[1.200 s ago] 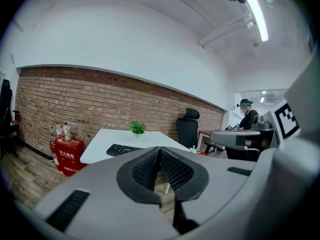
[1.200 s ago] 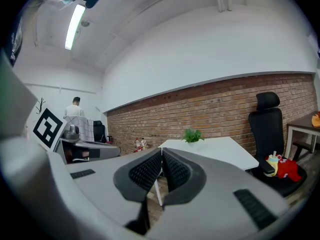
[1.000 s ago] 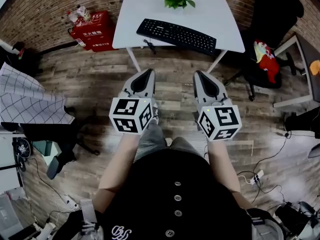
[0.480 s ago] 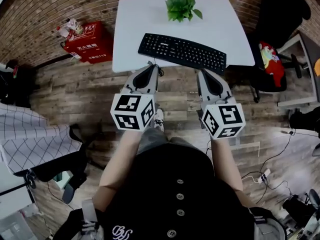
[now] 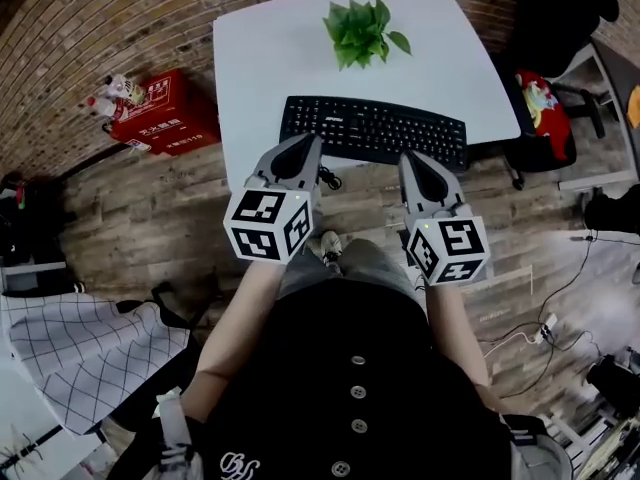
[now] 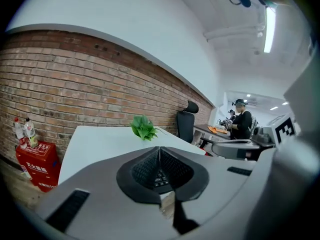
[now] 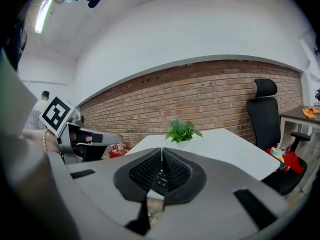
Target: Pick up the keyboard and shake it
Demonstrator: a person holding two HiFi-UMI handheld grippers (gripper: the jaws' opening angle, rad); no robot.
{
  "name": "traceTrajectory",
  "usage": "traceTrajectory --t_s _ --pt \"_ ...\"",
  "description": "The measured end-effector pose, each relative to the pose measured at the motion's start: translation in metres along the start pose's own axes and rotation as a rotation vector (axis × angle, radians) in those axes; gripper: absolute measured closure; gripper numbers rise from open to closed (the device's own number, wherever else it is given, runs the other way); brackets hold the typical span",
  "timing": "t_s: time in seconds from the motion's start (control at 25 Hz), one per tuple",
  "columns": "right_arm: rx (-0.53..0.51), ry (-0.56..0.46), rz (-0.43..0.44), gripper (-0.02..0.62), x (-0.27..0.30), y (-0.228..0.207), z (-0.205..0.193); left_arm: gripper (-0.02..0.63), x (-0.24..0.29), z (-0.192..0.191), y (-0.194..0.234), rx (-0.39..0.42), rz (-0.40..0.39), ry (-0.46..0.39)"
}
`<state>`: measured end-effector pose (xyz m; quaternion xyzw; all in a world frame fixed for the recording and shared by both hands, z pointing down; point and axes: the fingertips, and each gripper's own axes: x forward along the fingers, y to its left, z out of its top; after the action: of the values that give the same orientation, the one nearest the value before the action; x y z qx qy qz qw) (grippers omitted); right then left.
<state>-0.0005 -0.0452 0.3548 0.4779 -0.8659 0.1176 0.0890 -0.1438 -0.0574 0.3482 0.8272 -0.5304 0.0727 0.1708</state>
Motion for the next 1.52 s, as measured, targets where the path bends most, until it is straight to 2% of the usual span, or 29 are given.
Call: traceTrajectory --t_s 0.44,0.92,1.48,1.52 --pt "0.026 0.038 -0.075 0.568 0.006 -0.024 -0.003 0.591 0.038 -0.018 -0.012 0.000 -0.107 0.086" --pt "0.081 0.097 -0.072 0.568 -0.001 -0.066 -0.020 0.591 0.081 -0.033 -0.031 -0.034 -0.118 0.158" --pt "0.262 0.120 -0.138 0.563 -0.006 -0.103 -0.060 0.591 0.095 -0.081 -0.045 0.004 -0.143 0.270" --pt "0.275 0.126 -0.145 0.538 -0.007 -0.105 -0.064 0.591 0.097 -0.083 -0.046 0.003 -0.146 0.275"
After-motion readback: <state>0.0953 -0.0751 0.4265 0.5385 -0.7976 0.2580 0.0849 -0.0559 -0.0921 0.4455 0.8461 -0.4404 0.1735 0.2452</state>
